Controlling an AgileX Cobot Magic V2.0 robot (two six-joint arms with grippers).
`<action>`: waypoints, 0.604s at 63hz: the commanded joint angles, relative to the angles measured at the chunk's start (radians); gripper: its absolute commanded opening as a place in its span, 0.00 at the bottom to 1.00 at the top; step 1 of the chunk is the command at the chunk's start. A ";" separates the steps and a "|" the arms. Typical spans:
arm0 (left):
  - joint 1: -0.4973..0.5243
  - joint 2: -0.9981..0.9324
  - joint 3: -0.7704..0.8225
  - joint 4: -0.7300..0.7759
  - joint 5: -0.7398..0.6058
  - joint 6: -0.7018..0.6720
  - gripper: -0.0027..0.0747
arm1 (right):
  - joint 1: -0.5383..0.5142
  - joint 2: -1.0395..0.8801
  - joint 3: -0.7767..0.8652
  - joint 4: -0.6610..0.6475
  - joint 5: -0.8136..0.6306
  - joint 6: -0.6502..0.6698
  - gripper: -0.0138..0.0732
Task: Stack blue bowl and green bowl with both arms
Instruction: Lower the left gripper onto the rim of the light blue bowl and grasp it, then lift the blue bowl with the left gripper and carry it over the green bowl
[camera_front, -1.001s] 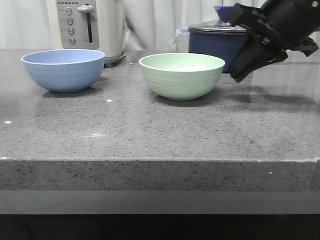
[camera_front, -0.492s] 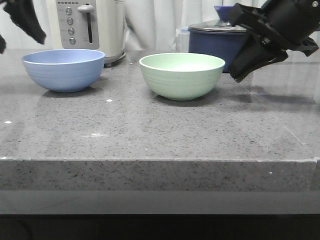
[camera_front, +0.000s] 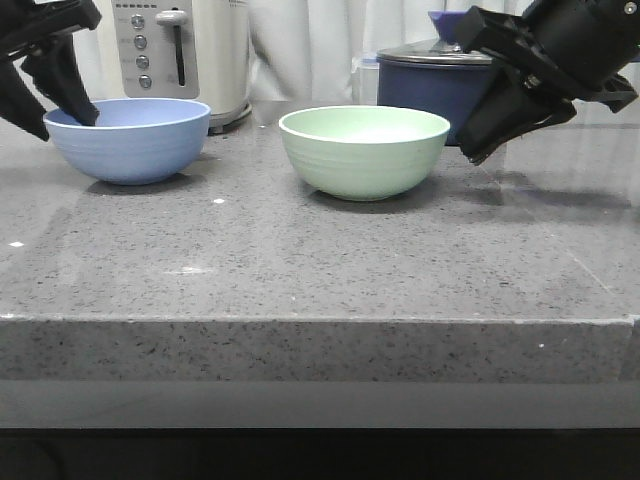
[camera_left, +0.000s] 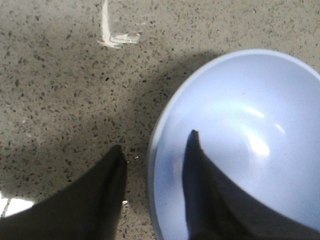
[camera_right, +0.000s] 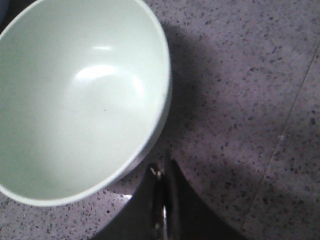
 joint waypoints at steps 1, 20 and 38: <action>0.004 -0.047 -0.033 -0.035 -0.040 0.002 0.22 | -0.001 -0.035 -0.029 0.037 -0.029 -0.011 0.09; 0.004 -0.047 -0.033 -0.035 -0.040 0.002 0.01 | -0.001 -0.035 -0.029 0.037 -0.029 -0.011 0.09; 0.002 -0.064 -0.077 -0.067 -0.021 0.007 0.01 | -0.001 -0.035 -0.029 0.037 -0.029 -0.011 0.09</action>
